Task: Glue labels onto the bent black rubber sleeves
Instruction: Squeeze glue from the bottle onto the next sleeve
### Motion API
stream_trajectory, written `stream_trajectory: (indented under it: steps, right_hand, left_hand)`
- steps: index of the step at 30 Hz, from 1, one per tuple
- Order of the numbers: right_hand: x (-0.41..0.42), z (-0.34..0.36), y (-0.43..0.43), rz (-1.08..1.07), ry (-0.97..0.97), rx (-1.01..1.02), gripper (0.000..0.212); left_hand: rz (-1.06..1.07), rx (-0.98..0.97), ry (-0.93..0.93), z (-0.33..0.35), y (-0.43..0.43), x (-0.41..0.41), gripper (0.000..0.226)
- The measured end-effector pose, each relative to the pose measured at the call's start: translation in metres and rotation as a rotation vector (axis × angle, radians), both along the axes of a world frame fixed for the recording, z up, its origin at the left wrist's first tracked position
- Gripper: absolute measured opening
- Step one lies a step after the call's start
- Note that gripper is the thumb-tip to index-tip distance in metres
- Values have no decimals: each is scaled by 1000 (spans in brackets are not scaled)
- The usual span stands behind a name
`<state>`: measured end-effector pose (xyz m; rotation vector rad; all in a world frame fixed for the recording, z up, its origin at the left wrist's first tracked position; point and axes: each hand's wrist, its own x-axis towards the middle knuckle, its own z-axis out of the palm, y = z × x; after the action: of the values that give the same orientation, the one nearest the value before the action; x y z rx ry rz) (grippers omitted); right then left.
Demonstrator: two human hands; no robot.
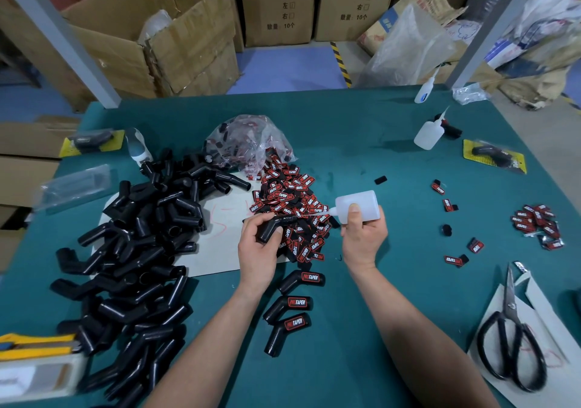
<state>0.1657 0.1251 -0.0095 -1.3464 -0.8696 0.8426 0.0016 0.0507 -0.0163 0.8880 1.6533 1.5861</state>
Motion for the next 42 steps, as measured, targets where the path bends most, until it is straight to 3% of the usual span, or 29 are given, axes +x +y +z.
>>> stream_trajectory:
  steps: [13, 23, 42]
  right_hand:
    - [0, -2, 1, 5, 35, -7, 27]
    - [1, -3, 1, -2, 10, -13, 28]
    - [0, -1, 0, 13, 33, 17, 28]
  left_hand:
    - [8, -25, -28, -1, 0, 0, 41]
    - [0, -13, -25, 0, 0, 0, 59]
    - [-8, -1, -16, -4, 1, -1, 56]
